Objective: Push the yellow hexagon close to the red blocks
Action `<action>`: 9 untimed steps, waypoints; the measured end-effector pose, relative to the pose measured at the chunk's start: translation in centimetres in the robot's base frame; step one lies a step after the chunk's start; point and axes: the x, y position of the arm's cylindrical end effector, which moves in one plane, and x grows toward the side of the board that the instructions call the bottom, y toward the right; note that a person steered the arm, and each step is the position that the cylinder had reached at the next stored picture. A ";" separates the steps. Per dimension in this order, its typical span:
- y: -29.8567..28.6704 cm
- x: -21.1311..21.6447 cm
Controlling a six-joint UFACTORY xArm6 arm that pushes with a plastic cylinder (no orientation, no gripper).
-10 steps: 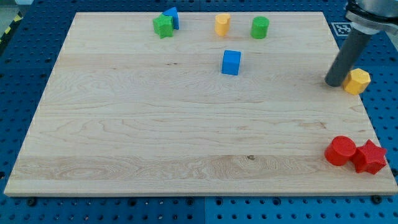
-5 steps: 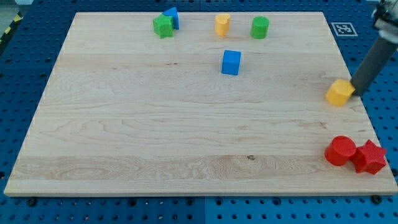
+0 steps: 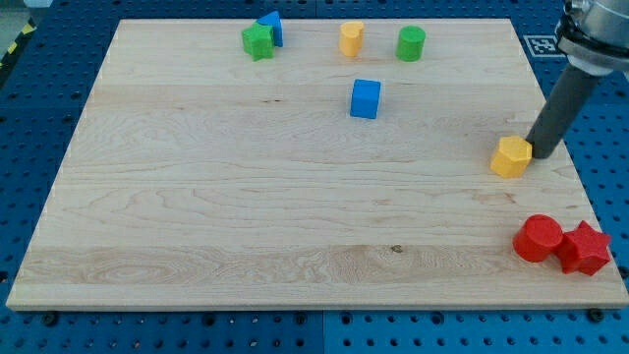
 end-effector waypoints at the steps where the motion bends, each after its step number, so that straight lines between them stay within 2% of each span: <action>1: 3.5 1.6; 2: 2.9 1.4; 4: -1.3 -3.0; 5: -3.8 -2.8; 6: -4.0 0.3; 7: -4.2 1.2; 8: -7.6 0.2; 9: -9.1 1.2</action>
